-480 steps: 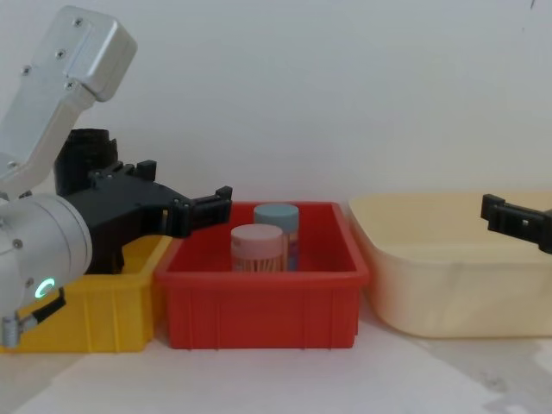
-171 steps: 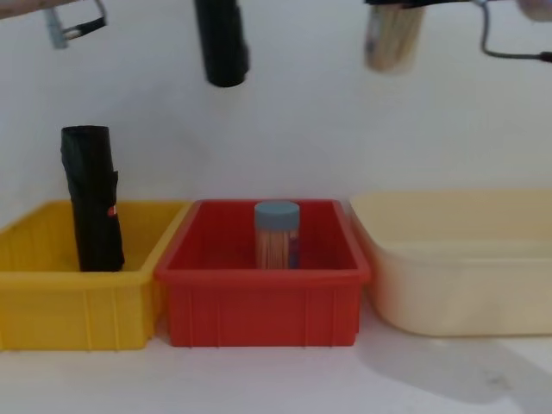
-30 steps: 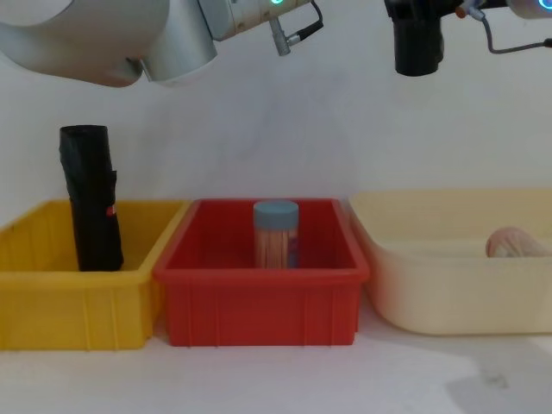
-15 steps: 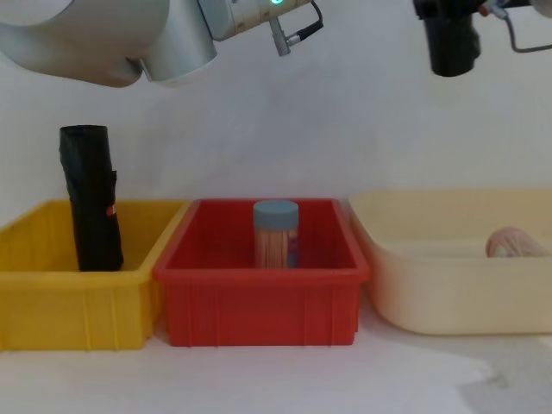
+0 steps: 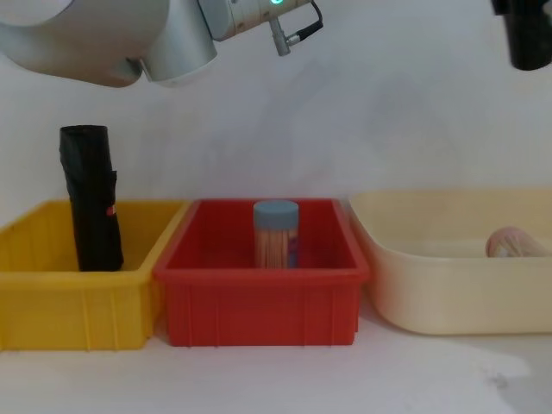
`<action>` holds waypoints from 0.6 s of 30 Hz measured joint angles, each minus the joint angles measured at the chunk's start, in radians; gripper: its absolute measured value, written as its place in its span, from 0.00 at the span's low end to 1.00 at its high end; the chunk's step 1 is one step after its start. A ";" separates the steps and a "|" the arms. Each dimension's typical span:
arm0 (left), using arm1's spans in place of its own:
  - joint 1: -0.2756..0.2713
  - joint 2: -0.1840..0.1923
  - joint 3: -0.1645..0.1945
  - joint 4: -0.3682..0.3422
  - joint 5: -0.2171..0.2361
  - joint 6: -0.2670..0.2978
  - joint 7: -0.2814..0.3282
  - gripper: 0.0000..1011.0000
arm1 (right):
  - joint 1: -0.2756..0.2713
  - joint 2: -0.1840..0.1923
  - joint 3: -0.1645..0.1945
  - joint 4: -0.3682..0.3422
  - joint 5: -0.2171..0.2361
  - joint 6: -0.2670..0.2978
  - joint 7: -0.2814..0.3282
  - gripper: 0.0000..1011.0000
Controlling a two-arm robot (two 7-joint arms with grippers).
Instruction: Pick up the garbage bag with the one hand and transfer it to the other hand.
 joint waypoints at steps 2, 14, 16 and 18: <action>0.000 0.000 0.000 0.000 0.000 0.000 0.000 0.99 | 0.005 0.003 0.011 0.013 -0.007 -0.001 -0.013 0.51; 0.000 0.000 0.000 0.000 0.000 0.000 0.000 0.99 | 0.021 0.012 0.043 0.052 -0.029 -0.007 -0.050 0.85; 0.000 0.000 0.000 0.000 0.000 0.000 0.000 0.99 | 0.023 0.012 0.047 0.057 -0.031 -0.008 -0.054 0.89; 0.000 0.000 0.000 0.000 0.000 0.000 0.000 0.99 | 0.024 0.013 0.050 0.061 -0.034 -0.009 -0.057 0.95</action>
